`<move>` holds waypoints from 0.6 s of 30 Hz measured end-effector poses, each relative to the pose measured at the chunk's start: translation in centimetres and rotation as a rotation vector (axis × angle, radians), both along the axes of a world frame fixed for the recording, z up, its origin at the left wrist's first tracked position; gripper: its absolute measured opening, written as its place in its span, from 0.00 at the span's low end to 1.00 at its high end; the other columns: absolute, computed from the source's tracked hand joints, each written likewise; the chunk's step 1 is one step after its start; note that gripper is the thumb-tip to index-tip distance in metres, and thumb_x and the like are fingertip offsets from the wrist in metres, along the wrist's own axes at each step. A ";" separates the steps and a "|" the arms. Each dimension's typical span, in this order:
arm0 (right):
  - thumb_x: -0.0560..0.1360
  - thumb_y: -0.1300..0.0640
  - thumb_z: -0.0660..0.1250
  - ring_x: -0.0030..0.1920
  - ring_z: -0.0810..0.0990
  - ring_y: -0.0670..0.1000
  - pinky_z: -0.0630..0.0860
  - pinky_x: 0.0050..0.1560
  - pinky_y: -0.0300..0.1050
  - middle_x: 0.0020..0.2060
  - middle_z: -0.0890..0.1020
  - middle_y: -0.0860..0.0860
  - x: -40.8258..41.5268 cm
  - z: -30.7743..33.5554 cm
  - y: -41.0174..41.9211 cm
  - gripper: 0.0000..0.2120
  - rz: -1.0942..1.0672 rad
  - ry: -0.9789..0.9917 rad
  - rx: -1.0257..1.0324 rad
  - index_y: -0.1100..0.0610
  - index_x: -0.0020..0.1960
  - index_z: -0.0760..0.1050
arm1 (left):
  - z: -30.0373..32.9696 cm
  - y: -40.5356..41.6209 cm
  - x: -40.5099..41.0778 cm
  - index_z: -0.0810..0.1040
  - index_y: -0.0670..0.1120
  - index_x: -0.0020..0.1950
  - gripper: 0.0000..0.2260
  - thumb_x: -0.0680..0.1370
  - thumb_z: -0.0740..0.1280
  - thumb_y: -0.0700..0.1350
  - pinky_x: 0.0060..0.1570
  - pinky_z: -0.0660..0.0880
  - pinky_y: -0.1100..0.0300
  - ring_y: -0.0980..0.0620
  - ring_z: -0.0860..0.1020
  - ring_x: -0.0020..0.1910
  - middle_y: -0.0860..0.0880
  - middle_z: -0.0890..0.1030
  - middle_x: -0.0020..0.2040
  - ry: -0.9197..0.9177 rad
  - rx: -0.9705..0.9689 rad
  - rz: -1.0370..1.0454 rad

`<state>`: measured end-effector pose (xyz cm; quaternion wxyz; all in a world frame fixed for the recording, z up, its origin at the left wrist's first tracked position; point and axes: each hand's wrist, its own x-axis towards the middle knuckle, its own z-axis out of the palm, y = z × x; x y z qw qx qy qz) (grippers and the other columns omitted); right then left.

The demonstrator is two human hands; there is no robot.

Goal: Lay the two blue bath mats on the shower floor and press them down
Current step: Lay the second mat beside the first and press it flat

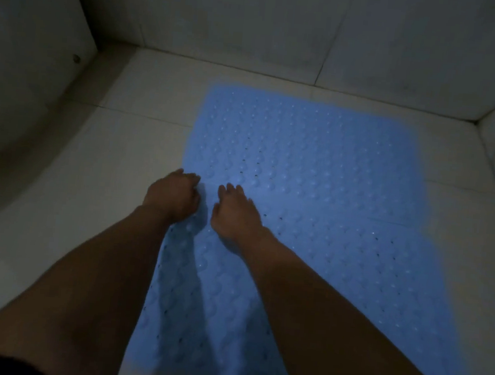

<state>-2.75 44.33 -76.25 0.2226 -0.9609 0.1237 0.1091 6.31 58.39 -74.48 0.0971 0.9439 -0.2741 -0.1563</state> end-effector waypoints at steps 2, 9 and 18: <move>0.82 0.48 0.53 0.81 0.48 0.59 0.51 0.78 0.64 0.81 0.52 0.58 -0.8 -2.2 1.4 0.30 0.013 0.037 -0.041 0.61 0.80 0.53 | -0.4 0.8 -1.2 0.74 0.42 0.72 0.22 0.79 0.60 0.45 0.67 0.72 0.45 0.39 0.68 0.76 0.41 0.77 0.70 -0.066 -0.045 0.017; 0.81 0.36 0.44 0.81 0.39 0.55 0.42 0.79 0.61 0.82 0.46 0.57 -3.2 -6.6 3.5 0.38 -0.031 -0.160 -0.213 0.61 0.82 0.45 | -3.8 3.6 -1.5 0.77 0.38 0.69 0.28 0.75 0.52 0.48 0.62 0.76 0.40 0.33 0.72 0.71 0.39 0.79 0.67 -0.174 -0.031 -0.018; 0.78 0.30 0.49 0.81 0.38 0.53 0.41 0.79 0.60 0.82 0.45 0.55 -2.9 -6.5 3.5 0.44 -0.050 -0.178 -0.186 0.59 0.82 0.45 | -5.5 3.1 -0.6 0.76 0.40 0.70 0.26 0.77 0.53 0.48 0.66 0.73 0.39 0.36 0.66 0.76 0.40 0.76 0.72 -0.220 -0.121 0.043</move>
